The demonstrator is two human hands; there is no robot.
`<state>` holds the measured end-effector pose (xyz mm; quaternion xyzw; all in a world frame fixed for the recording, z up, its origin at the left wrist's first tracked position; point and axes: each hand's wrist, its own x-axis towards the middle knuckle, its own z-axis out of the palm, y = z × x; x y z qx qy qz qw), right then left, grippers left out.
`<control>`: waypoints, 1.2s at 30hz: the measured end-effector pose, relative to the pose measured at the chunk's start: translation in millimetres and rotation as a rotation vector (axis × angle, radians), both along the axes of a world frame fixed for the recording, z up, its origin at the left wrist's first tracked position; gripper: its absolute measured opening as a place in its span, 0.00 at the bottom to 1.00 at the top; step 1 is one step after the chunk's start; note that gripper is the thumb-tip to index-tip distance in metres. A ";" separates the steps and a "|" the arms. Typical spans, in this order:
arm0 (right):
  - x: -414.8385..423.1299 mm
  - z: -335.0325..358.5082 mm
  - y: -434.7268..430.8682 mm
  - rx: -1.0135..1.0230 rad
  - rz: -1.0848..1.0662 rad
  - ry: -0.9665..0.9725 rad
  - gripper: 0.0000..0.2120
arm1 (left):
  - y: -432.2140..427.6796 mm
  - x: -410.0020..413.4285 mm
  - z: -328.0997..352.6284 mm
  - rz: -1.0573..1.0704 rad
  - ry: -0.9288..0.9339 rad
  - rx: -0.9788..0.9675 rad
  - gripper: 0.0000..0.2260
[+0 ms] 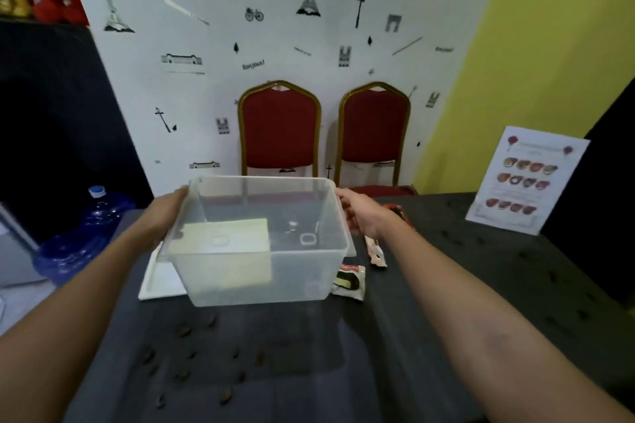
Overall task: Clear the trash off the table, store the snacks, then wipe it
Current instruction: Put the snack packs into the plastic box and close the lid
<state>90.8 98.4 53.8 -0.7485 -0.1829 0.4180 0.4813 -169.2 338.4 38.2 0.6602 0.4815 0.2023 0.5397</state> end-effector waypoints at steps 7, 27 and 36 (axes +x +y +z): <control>69.0 -20.4 -133.4 -0.134 0.262 0.190 0.25 | -117.8 45.6 -23.5 -0.097 -0.176 -0.351 0.18; 111.4 -39.8 -203.9 -0.506 0.582 0.233 0.26 | -268.6 39.2 -58.0 0.084 0.238 0.292 0.14; 104.3 -51.0 -97.4 -0.384 0.570 -0.523 0.12 | -279.1 40.5 -59.7 0.114 0.494 0.460 0.20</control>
